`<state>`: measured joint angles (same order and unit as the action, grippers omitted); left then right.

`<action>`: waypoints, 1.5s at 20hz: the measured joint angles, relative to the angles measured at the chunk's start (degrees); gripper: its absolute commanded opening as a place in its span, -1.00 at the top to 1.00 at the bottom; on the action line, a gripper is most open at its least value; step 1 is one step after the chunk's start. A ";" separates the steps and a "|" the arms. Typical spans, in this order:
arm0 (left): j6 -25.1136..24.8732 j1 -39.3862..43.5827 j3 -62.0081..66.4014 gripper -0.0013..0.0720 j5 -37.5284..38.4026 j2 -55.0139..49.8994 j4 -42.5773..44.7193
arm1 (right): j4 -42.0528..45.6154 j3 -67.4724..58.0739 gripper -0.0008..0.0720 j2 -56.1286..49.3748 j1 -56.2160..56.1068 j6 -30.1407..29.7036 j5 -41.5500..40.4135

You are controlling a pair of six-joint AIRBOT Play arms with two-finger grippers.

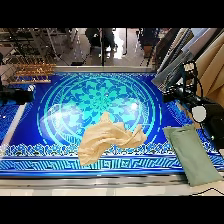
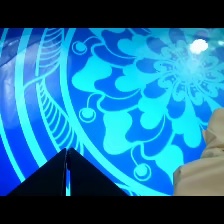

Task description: Fold the clothes and pants, and hang the long-sleeved shirts on hangers.

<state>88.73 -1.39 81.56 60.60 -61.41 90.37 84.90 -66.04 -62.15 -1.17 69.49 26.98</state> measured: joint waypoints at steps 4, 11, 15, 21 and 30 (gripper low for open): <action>0.00 0.00 0.00 0.92 0.00 0.00 0.00 | 0.02 0.00 0.51 0.00 0.00 0.00 0.00; 0.00 0.00 0.00 0.92 0.00 0.00 0.00 | 0.02 0.00 0.51 0.00 0.00 0.00 0.00; 1.79 0.00 0.00 0.92 -0.83 -0.02 -1.64 | -0.02 0.00 0.52 0.00 -0.02 0.00 -0.04; 9.14 0.00 0.00 0.92 4.09 -1.25 -5.51 | -4.44 -0.04 0.52 0.00 -0.02 0.02 -0.98; 3.37 2.69 -3.93 -0.25 13.46 -8.35 -8.33 | -4.81 1.36 0.08 0.00 0.57 0.15 14.88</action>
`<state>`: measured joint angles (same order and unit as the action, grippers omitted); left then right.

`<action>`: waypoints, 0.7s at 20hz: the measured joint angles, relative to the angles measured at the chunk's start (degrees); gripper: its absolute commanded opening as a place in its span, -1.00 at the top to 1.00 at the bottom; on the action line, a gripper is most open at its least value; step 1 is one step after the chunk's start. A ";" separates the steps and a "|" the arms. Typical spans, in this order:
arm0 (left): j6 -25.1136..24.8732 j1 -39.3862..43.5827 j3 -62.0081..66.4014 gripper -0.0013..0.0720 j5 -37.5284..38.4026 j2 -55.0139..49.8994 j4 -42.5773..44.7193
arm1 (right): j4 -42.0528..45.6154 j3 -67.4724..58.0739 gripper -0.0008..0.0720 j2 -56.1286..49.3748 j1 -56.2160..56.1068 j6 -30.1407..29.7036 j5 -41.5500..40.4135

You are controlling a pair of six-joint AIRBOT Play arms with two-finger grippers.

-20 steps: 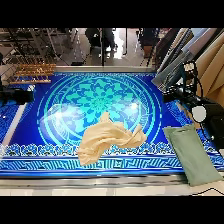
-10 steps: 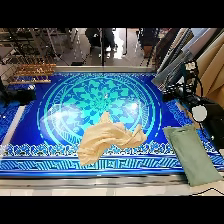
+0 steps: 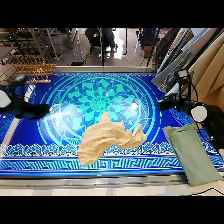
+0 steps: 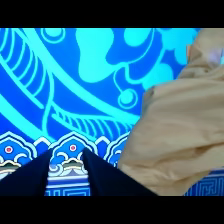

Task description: Fold the clothes and pants, and hang the long-sleeved shirts on hangers.

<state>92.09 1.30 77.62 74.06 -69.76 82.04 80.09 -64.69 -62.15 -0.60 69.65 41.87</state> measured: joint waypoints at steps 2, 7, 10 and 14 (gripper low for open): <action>-4.42 1.81 -4.81 -0.64 -0.90 -0.48 -0.83 | 0.48 1.73 0.08 0.00 1.70 1.90 2.16; -23.32 6.93 -21.53 -0.63 -7.45 -0.96 -13.88 | -8.94 7.69 -0.29 -1.84 8.72 6.43 9.35; -30.23 9.99 -26.38 -0.75 -10.97 -2.29 -17.42 | -21.29 8.61 -0.29 -7.37 9.31 6.38 14.45; -33.99 12.66 -28.41 -0.72 -12.85 -6.19 -18.56 | -28.39 4.07 -0.29 -18.93 5.25 8.81 18.08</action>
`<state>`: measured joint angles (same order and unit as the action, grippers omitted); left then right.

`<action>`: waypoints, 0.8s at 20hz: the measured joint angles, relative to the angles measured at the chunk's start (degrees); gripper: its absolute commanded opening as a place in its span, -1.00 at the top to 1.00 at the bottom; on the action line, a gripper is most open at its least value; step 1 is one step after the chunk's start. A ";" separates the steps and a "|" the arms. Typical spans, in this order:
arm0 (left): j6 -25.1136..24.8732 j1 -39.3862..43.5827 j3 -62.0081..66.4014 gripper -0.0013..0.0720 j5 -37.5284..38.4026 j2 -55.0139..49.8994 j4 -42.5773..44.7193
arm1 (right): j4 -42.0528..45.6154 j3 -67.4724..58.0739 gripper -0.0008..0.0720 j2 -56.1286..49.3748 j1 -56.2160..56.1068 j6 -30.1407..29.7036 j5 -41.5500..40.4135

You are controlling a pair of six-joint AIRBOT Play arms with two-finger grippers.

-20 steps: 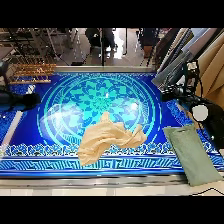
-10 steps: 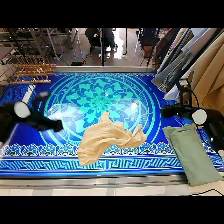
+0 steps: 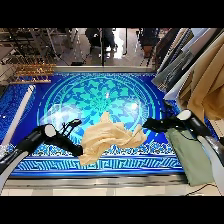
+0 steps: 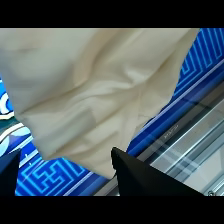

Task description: Fold the clothes and pants, and hang the long-sleeved shirts on hangers.

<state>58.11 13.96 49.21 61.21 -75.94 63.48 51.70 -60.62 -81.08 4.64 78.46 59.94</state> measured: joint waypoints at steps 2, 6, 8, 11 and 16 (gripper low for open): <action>-0.70 0.48 -0.35 -0.39 -0.57 -1.77 -0.09 | -0.22 -3.72 -0.29 -5.38 -2.49 2.78 1.60; -1.29 1.11 -0.61 0.85 -2.19 -3.61 -1.42 | 4.37 -10.12 0.38 -13.64 -7.30 10.19 5.27; -1.51 1.27 -0.63 0.95 -2.56 -3.96 -2.80 | 6.21 -11.61 0.93 -15.67 -8.76 13.03 6.16; -1.70 0.33 1.55 0.96 0.74 -2.69 -3.89 | 8.31 -14.23 0.93 -14.56 -9.75 13.40 8.15; -1.70 -5.20 16.55 0.96 13.22 7.26 -5.03 | 12.94 -21.79 0.93 1.14 -10.23 9.22 16.61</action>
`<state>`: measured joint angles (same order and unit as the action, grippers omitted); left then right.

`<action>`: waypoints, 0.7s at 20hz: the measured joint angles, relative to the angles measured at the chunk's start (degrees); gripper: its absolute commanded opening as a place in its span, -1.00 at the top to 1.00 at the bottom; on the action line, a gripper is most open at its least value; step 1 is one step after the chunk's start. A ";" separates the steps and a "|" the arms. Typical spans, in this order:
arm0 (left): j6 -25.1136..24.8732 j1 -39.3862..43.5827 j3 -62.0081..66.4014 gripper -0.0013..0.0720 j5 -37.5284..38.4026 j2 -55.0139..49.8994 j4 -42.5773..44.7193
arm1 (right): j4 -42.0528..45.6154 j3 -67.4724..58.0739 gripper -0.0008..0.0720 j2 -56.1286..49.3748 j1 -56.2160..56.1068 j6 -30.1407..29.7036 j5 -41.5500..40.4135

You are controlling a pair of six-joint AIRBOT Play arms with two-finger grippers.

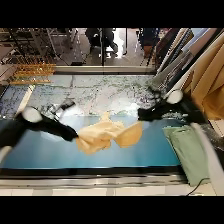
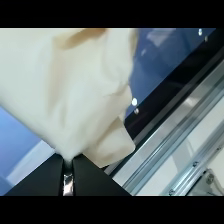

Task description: Fold the clothes and pants, and hang the long-sleeved shirts on hangers.

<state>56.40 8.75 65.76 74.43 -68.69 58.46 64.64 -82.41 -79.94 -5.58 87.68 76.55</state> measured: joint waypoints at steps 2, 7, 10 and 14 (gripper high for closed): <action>1.57 -3.72 9.55 0.96 4.94 5.05 -1.31 | 2.67 -3.04 0.93 10.47 -0.07 -0.76 2.25; 3.91 -16.04 34.84 0.96 8.26 16.52 -13.46 | 4.81 -7.69 0.93 38.42 -0.09 -1.25 -2.12; 3.13 -21.05 45.22 0.95 1.66 21.33 -16.72 | 1.86 -8.55 0.93 48.50 -0.09 -3.39 -11.58; 2.56 -23.47 45.62 0.95 -2.14 19.89 -17.20 | 0.94 -8.83 0.93 46.73 -0.11 -5.35 -17.53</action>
<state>58.96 -14.72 111.37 72.29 -48.80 41.25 65.58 -91.24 -33.21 -5.69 82.32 59.02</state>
